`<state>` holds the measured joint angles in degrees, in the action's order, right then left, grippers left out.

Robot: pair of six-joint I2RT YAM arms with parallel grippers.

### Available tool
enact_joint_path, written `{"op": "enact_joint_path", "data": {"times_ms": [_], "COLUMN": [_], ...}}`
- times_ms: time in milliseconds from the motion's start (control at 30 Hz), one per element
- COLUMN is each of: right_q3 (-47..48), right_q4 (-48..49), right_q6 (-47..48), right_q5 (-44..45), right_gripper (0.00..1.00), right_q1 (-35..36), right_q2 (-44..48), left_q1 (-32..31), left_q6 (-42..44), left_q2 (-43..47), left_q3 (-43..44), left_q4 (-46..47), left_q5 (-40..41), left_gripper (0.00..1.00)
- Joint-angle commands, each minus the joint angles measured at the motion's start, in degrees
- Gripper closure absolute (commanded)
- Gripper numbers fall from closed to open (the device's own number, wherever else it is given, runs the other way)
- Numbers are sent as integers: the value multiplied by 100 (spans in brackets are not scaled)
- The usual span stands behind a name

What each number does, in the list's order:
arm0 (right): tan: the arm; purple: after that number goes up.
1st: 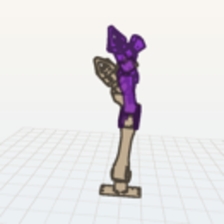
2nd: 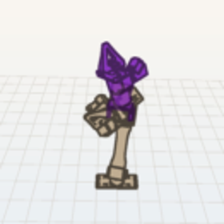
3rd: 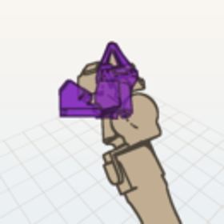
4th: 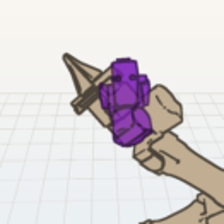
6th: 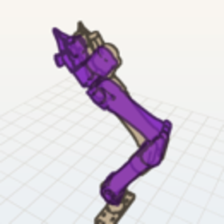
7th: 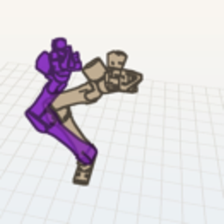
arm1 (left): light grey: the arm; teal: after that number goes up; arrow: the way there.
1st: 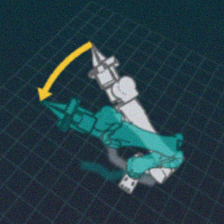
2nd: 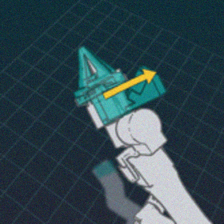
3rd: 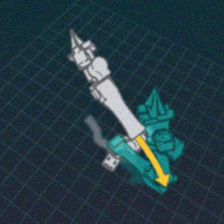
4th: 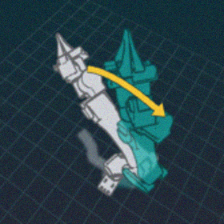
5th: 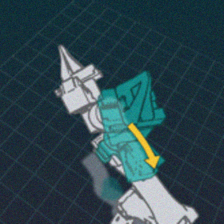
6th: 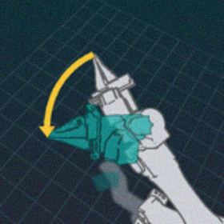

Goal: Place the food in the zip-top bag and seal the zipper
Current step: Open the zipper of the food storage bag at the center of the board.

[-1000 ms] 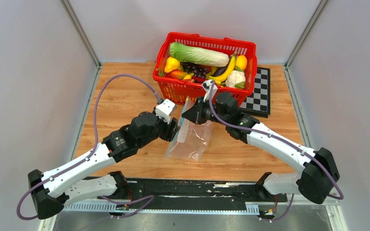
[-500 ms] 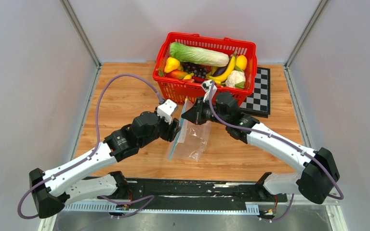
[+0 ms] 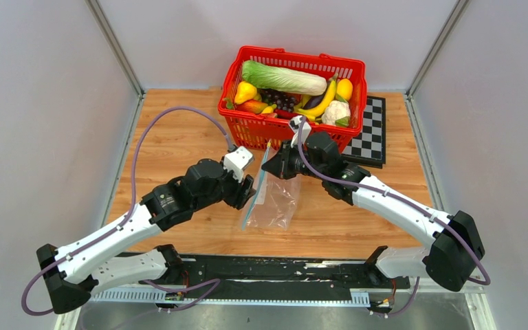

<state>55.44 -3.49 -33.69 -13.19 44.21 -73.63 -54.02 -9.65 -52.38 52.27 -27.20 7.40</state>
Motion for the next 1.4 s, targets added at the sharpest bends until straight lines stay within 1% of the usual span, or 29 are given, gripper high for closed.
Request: {"op": "enact_joint_path", "data": {"times_ms": [0, 200, 300, 500, 733, 767, 1000, 1200, 1367], "right_q3": [164, 191, 189, 181, 157, 165, 185, 186, 171], "right_q4": [50, 58, 59, 58, 37, 34, 45, 57, 52], "right_q6": [65, 47, 47, 60, 56, 56, 56, 42, 33], "right_q5": [139, 161, 159, 164, 161, 159, 130, 119, 96], "right_gripper": [100, 100, 100, 100, 100, 100, 100, 100, 100], "right_q1": [13, 13, 16, 13, 13, 11, 16, 15, 15], "right_q2": [68, 61, 64, 85, 94, 96, 91, 94, 102], "left_q1": [-21, -21, -21, -22, -21, -21, -21, -21, -21], "left_q6": [120, 240, 261, 291, 288, 293, 349, 324, 340], "left_q2": [-27, -347, -396, -271, -103, -92, -319, -352, -462], "left_q3": [240, 288, 292, 275, 258, 257, 284, 216, 253], "left_q4": [-315, -505, -532, -567, -553, -559, -669, -511, -667], "left_q5": [-503, -886, -962, -755, -752, -615, -621, -677, -288], "left_gripper": [37, 36, 37, 41, 42, 42, 44, 44, 50]}}
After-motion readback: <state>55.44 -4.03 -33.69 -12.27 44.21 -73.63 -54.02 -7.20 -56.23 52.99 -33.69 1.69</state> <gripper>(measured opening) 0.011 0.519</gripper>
